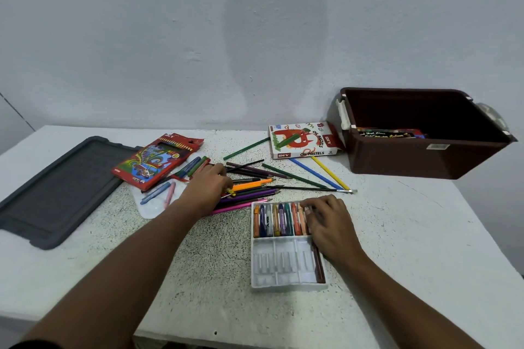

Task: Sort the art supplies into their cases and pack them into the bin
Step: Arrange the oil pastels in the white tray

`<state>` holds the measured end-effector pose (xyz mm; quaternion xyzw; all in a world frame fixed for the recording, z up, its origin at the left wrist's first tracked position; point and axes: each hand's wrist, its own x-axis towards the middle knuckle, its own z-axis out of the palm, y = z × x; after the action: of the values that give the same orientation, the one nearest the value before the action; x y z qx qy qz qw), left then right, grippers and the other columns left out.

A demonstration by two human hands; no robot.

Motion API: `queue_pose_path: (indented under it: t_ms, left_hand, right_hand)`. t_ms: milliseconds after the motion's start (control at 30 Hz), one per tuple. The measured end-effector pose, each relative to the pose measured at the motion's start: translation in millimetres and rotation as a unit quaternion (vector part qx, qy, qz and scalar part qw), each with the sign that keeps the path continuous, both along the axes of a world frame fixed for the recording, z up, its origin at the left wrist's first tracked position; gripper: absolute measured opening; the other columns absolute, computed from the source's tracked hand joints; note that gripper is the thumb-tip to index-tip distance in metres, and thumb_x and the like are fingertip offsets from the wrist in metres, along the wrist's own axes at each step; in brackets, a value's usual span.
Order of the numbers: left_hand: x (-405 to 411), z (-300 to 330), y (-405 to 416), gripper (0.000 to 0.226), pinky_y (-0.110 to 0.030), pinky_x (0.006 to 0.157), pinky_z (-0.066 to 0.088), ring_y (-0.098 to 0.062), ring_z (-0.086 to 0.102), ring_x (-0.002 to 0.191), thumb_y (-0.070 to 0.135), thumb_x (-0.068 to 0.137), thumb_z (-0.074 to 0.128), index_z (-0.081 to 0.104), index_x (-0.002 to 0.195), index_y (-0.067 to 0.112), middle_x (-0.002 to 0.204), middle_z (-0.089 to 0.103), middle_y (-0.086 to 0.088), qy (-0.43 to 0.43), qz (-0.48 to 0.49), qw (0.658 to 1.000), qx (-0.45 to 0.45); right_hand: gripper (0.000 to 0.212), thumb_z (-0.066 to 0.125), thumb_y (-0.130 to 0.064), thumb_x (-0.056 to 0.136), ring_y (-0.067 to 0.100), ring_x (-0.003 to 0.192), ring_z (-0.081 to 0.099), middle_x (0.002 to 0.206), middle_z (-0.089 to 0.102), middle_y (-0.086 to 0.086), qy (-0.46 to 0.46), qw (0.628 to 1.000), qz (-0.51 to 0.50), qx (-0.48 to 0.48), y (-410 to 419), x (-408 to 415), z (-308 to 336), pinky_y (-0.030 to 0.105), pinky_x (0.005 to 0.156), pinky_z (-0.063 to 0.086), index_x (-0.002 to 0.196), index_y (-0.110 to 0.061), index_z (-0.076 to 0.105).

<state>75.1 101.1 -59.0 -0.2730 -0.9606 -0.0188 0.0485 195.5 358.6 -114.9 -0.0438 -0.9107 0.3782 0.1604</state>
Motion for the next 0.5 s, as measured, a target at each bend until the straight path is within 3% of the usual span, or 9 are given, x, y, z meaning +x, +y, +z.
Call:
queue_pose_path:
  t_ms: [167,267,367,433,500]
  left_hand:
    - [-2,2,-3,0.019,-0.042,0.08,0.044,-0.034,0.051,0.099,0.004,0.089,0.06,0.066,0.107,0.004,0.108,0.063,-0.016,0.055,0.004,0.995,0.084]
    - [2,10,5,0.017,-0.042,0.076,0.044,-0.033,0.053,0.093,0.014,0.095,0.056,0.066,0.105,0.005,0.099,0.067,-0.013,0.074,0.022,0.987,0.144]
    - [14,19,19,0.022,-0.035,0.074,0.041,-0.025,0.052,0.091,0.018,0.099,0.05,0.063,0.111,0.006,0.1,0.065,-0.011,0.043,0.022,0.982,0.184]
    - [27,27,34,0.022,-0.028,0.07,0.038,-0.017,0.053,0.085,0.017,0.099,0.049,0.06,0.116,0.008,0.1,0.064,-0.007,-0.011,0.028,0.971,0.235]
    - [39,30,48,0.025,-0.021,0.061,0.039,-0.011,0.055,0.074,0.014,0.098,0.052,0.056,0.123,0.01,0.092,0.061,0.0,-0.083,0.044,0.952,0.29]
  right_hand:
    - [0.026,0.055,-0.013,0.093,0.007,0.103,0.045,0.1,0.052,-0.012,-0.009,0.998,0.012,-0.064,2,2,4,0.033,0.088,0.044,0.108,-0.03,0.068]
    - [0.025,0.055,-0.011,0.094,0.006,0.101,0.052,0.103,0.054,-0.013,-0.009,0.994,0.011,-0.112,5,4,5,0.033,0.084,0.05,0.106,-0.03,0.068]
    - [0.024,0.057,-0.011,0.093,0.003,0.093,0.057,0.103,0.058,-0.011,-0.007,0.989,-0.001,-0.148,7,8,8,0.024,0.073,0.05,0.101,-0.03,0.068]
    - [0.023,0.057,-0.01,0.093,-0.001,0.088,0.058,0.101,0.06,-0.011,-0.005,0.984,-0.014,-0.178,8,12,13,0.012,0.064,0.045,0.099,-0.028,0.068]
    - [0.024,0.057,-0.008,0.091,-0.003,0.083,0.057,0.1,0.061,-0.009,-0.001,0.981,-0.017,-0.194,9,15,15,0.009,0.061,0.043,0.099,-0.026,0.069]
